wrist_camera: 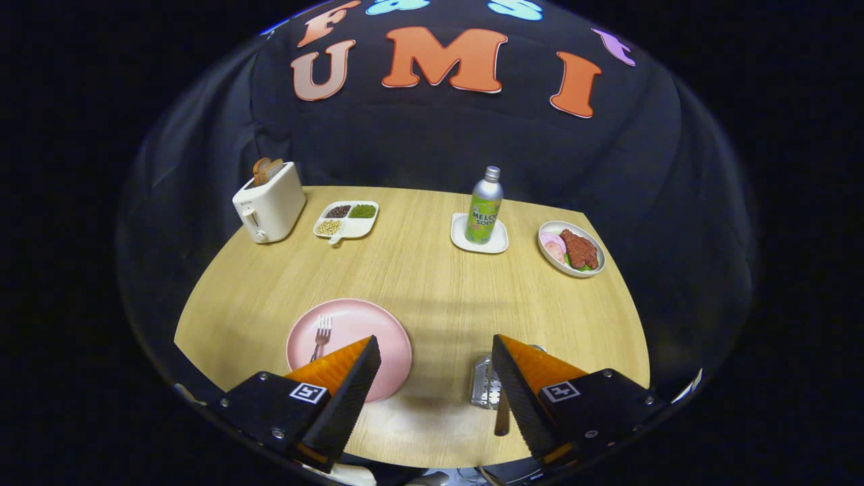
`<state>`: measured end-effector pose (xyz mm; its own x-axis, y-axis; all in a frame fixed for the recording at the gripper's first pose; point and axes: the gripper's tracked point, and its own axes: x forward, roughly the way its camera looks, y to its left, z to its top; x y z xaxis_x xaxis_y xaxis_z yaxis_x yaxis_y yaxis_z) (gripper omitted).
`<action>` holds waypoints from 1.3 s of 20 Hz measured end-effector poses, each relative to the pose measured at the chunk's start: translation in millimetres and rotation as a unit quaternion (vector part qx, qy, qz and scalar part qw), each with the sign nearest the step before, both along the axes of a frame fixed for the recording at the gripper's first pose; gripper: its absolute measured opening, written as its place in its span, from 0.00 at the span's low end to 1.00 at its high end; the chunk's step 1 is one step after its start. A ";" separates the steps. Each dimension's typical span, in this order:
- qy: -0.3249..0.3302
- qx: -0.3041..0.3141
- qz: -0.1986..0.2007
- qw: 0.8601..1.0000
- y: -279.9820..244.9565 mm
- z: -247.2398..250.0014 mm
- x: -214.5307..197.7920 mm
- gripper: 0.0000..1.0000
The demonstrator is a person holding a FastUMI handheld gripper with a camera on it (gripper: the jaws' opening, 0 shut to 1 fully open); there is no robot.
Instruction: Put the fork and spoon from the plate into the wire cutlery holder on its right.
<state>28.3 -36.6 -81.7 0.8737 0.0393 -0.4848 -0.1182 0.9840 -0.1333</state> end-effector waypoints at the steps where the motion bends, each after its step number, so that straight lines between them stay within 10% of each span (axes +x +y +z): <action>1: -0.002 0.005 0.005 1.000 10.8 -5.7 1.7 0.99; 26: 0.023 0.063 0.043 0.997 104.7 -79.2 6.6 0.99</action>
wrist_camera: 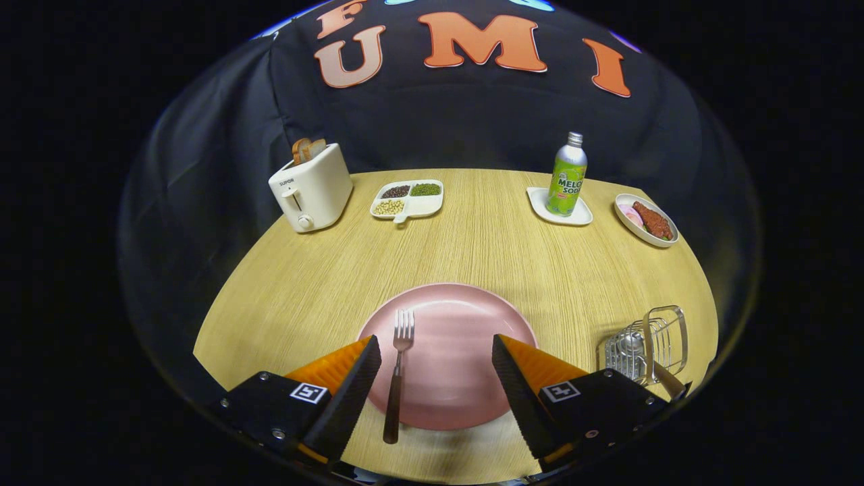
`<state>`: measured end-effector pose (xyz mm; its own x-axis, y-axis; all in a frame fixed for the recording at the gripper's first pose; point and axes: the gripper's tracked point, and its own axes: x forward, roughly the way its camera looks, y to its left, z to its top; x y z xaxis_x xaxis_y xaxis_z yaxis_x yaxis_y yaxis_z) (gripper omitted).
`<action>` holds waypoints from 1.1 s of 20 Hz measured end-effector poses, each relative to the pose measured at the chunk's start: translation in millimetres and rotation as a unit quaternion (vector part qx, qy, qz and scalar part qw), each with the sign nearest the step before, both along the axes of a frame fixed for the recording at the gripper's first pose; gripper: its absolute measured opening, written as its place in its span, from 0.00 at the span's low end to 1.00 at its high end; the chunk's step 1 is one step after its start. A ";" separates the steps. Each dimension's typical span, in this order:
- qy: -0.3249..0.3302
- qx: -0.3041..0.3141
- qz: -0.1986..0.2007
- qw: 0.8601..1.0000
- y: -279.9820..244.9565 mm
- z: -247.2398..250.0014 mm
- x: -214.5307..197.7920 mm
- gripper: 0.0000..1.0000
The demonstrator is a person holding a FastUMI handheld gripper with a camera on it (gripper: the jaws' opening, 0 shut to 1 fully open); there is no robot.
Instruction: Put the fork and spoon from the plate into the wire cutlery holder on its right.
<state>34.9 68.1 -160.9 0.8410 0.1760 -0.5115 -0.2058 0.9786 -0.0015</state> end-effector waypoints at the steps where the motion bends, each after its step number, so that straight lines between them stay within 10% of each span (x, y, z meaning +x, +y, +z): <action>1: 0.000 0.002 -0.002 1.000 -0.1 0.5 0.9 0.99; 14: 0.007 -0.046 0.006 0.999 12.0 -44.3 3.5 0.98; 22: 0.037 -0.063 0.026 0.997 25.0 -75.2 -5.4 0.68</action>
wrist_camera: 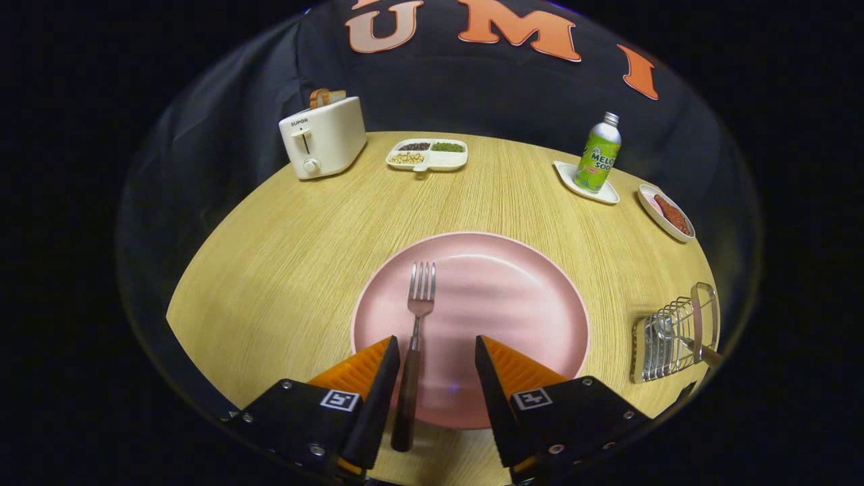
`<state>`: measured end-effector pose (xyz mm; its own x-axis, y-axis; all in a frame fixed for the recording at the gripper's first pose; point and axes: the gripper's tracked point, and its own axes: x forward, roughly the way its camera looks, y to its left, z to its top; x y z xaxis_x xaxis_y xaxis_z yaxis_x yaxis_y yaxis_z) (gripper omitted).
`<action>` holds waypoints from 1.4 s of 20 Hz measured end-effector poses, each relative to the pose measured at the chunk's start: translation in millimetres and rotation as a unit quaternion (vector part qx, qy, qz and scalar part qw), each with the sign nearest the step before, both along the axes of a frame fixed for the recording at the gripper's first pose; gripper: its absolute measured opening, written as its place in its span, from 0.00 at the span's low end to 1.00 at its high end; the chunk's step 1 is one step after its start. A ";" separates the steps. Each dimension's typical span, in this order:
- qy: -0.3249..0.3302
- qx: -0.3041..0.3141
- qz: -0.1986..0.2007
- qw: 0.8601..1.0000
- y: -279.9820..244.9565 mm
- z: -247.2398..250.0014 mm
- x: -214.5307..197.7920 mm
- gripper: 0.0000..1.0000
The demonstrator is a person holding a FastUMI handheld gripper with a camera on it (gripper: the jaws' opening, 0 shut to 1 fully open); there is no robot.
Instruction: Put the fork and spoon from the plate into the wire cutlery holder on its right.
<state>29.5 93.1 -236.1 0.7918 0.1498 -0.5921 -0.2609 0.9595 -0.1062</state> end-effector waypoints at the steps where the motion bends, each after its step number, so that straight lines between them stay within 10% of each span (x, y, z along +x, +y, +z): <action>1: 0.005 0.002 0.001 1.000 1.3 -2.8 0.3 0.58; 8: 0.036 0.010 -0.014 0.999 -1.3 -13.6 -0.1 0.06; 28: 0.008 0.020 -0.062 0.998 -122.2 96.0 -15.1 0.04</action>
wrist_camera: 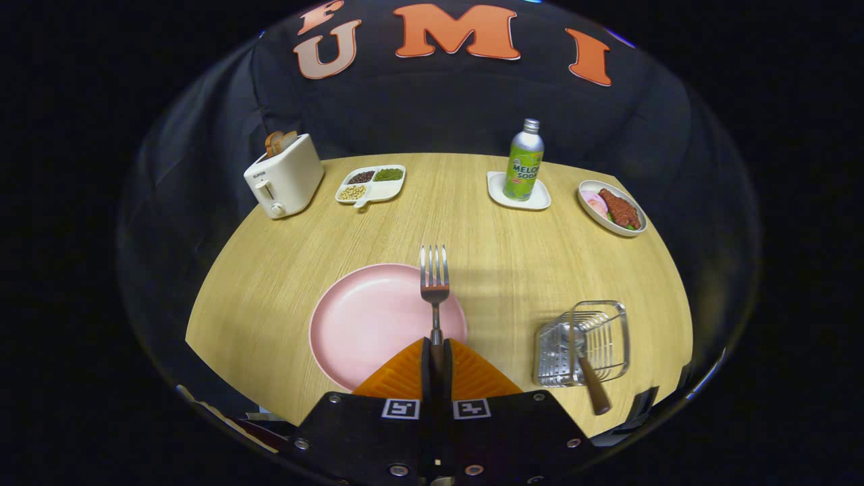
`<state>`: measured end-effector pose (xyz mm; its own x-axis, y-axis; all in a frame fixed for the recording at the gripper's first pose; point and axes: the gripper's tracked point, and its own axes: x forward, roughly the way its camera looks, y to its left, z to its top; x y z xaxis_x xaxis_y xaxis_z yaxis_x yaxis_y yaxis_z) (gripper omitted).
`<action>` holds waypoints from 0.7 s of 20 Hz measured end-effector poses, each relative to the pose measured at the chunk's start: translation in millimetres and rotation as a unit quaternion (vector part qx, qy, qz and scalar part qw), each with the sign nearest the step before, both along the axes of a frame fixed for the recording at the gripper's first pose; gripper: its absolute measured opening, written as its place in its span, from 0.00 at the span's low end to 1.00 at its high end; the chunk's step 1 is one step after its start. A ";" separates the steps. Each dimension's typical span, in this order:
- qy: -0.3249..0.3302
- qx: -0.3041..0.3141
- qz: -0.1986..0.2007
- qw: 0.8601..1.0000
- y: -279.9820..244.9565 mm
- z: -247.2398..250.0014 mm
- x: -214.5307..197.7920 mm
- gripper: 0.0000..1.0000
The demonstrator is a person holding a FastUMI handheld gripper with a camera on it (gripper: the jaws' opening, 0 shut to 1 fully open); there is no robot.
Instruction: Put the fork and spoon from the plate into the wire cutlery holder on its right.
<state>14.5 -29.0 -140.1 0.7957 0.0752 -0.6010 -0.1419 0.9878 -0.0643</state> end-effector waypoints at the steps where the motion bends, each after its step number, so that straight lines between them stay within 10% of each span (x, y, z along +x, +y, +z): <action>1: 0.002 -0.008 -0.006 1.000 -13.2 4.9 -0.9 0.04; 14: 0.082 -0.063 -0.045 0.994 -107.6 19.6 -30.9 0.04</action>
<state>-16.4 -136.6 -120.5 0.6858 -0.0757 -0.7238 -0.0715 0.9827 -0.1706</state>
